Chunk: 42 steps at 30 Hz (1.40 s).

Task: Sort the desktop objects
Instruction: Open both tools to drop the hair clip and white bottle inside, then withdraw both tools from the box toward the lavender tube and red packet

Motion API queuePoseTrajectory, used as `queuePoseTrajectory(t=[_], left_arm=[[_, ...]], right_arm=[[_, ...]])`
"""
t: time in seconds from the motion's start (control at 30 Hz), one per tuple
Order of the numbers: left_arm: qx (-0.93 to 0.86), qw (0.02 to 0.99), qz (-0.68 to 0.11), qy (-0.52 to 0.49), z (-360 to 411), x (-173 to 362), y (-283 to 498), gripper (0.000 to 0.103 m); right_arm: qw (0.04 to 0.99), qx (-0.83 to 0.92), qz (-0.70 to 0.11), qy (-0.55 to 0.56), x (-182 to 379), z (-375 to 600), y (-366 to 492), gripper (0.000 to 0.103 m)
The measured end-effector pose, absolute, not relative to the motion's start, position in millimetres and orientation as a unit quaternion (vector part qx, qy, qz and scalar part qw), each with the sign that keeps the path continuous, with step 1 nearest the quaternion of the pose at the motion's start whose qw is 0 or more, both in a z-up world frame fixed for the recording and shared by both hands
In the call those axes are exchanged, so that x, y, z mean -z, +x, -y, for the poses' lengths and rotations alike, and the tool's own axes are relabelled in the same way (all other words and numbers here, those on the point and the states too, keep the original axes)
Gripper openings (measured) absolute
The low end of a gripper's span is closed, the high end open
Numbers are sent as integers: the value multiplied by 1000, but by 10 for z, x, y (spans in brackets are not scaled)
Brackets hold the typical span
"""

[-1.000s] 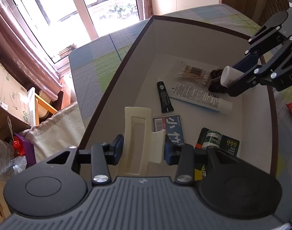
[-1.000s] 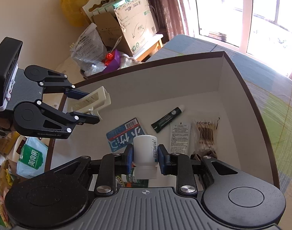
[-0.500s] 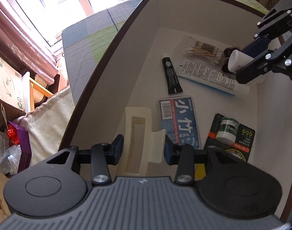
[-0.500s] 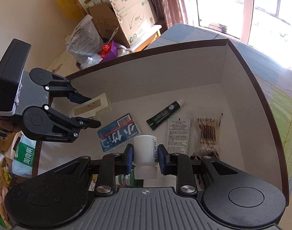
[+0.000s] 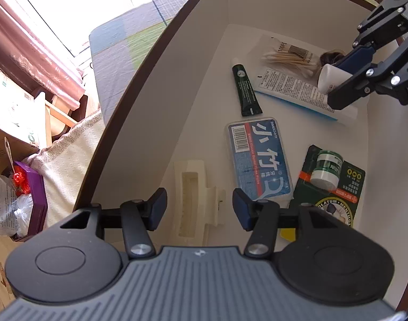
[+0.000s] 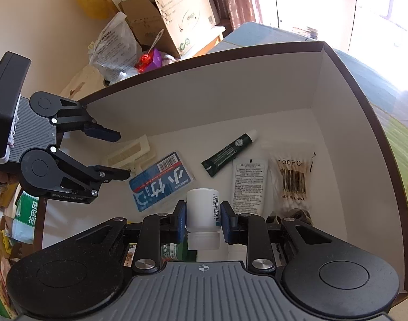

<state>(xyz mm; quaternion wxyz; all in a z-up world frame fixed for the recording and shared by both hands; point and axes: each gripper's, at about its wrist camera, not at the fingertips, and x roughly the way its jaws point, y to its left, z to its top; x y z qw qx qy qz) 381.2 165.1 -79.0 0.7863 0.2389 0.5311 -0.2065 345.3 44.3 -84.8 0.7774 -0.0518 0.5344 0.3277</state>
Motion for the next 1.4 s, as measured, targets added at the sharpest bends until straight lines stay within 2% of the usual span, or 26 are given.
queuePoseTrajectory(t=[0.47,0.67,0.7,0.73,0.77,1.4], left_arm=[[206,795,-521,232,-1722,686,3737,54],[205,798,-519,228,-1736,674,3722,55],[205,798,-519,228,-1735,673,3717,56],[205,798,-519,228,-1733,672,3711,56],[205,798,-519,227,-1732,671,3705,56],[206,801,-513,229,-1668,591,3563,65]], right_arm=[[773,-337,-531,-77,982,-605,3452,30],[781,-350,-505,-107,1010,-684,3411,32],[784,-350,-499,-115,1013,-697,3396,56],[787,-350,-493,-123,1015,-709,3381,85],[798,-348,-476,-126,996,-698,3351,89],[789,-312,-511,-139,959,-532,3250,89]])
